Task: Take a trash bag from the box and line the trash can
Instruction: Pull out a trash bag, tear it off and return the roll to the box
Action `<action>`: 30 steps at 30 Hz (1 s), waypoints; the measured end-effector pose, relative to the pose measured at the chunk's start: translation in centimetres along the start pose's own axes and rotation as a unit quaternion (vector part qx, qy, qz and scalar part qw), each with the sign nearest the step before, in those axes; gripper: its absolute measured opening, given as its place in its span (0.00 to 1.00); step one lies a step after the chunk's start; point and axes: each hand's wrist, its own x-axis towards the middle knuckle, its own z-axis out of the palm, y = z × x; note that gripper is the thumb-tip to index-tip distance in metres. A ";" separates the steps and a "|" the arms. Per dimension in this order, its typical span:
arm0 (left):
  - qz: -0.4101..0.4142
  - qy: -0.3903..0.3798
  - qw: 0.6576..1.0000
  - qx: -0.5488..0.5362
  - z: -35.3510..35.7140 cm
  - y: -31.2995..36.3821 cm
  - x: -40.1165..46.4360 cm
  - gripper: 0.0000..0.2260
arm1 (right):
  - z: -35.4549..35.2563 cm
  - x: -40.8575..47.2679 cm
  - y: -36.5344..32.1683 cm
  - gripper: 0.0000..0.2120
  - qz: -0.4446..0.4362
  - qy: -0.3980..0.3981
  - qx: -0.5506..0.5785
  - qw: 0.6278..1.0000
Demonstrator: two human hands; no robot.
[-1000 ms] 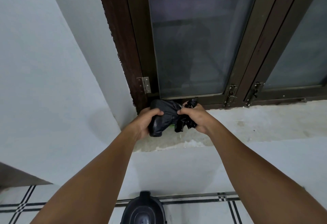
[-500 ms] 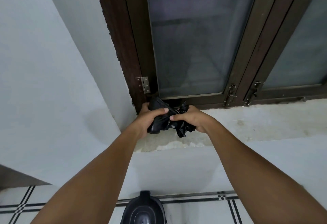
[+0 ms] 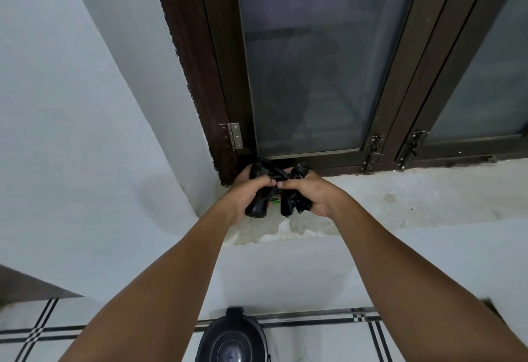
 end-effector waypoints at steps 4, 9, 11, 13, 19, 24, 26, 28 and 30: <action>0.003 -0.022 0.998 -0.056 0.3 0.5 0.1 0.17 | 1.0 -0.7 -0.5 0.12 0.014 -0.012 0.132 0.991; 0.005 -0.035 0.996 -0.083 0.8 1.0 0.0 0.15 | 2.1 -1.3 -1.1 0.10 0.060 0.003 0.242 0.968; 0.004 -0.042 0.996 -0.079 0.9 0.9 0.0 0.14 | 2.4 -1.4 -1.2 0.10 0.069 0.013 0.258 0.964; -0.002 -0.053 0.996 -0.073 0.9 0.9 -0.1 0.16 | 2.5 -1.5 -1.2 0.10 0.077 0.019 0.257 0.963; -0.022 -0.093 0.994 -0.058 0.6 1.0 -0.3 0.16 | 2.2 -1.5 -0.8 0.12 0.117 -0.036 0.234 0.964; -0.016 -0.084 0.996 0.009 0.0 0.9 -0.1 0.21 | 2.0 -2.0 -1.3 0.08 0.121 -0.057 0.110 0.985; 0.010 -0.053 0.995 0.078 0.1 1.0 -0.1 0.21 | 2.1 -2.2 -1.7 0.06 0.114 -0.036 0.017 0.993; 0.047 -0.031 0.988 0.147 0.3 1.1 0.3 0.25 | 2.2 -2.2 -2.0 0.08 0.105 -0.003 -0.076 0.992; 0.077 -0.017 0.978 0.194 0.3 1.1 0.7 0.28 | 2.2 -1.8 -2.1 0.11 0.095 0.022 -0.122 0.988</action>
